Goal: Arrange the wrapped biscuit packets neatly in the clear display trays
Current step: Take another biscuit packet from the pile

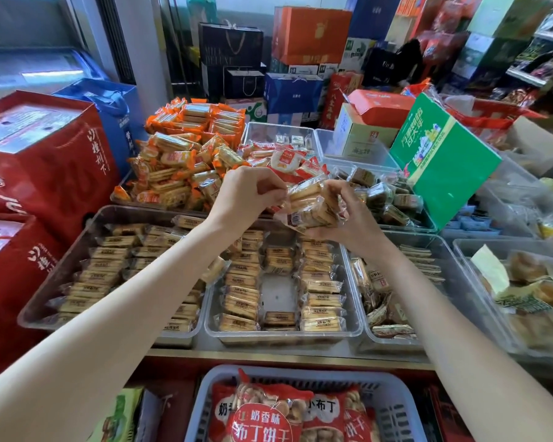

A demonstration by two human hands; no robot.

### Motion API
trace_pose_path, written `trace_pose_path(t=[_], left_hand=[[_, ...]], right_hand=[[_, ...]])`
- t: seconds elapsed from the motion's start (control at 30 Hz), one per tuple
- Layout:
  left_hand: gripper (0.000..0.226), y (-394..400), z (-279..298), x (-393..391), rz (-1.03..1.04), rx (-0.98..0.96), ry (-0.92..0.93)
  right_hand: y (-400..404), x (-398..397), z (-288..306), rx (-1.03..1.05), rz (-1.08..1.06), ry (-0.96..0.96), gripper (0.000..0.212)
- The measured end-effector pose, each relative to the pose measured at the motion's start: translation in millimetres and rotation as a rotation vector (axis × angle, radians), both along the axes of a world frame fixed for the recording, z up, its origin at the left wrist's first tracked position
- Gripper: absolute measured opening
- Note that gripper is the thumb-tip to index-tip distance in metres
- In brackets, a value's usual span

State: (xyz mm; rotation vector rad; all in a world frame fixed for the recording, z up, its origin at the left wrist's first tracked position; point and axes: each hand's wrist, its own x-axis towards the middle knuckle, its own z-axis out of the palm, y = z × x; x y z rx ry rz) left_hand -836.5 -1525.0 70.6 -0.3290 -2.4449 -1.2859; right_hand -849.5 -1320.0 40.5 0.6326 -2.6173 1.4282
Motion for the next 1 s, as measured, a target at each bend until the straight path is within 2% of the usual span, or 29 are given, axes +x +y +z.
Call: trace_pose_path(t=[0.1,0.23,0.4,0.5,0.57,0.67,0.8,0.87,1.0], left_hand=[[0.009,-3,-1,1,-0.009,-0.047,0.002],[0.009,-6,-8,1,0.026,-0.013,0.002],[0.014,-10,-31,-8,0.074,0.027,-0.053],[0.017,-15,-48,-15,0.114,0.053,-0.104],[0.018,-21,-61,-20,0.149,-0.002,-0.117],[0.029,-30,-93,-23,0.116,-0.243,-0.187],[0.044,-23,-139,-21,-0.123,-0.760,-0.356],[0.045,-17,-156,-25,-0.244,-1.027,-0.377],[0.051,-6,-177,-35,-0.283,-1.311,-0.393]], right_hand=[[-3,2,-3,-0.007,0.003,-0.032,0.069],[-5,2,-5,0.009,0.008,-0.098,0.066],[-9,-8,-20,0.342,0.046,-0.089,0.070],[-13,-17,-36,0.347,0.048,-0.129,0.071],[-13,-24,-49,0.328,0.016,-0.171,0.071],[-17,-32,-77,0.343,-0.055,-0.170,0.069],[-30,-43,-120,0.444,-0.027,-0.131,0.069],[-33,-46,-134,0.514,0.020,-0.113,0.071],[-24,-47,-155,0.764,0.163,-0.093,0.081]])
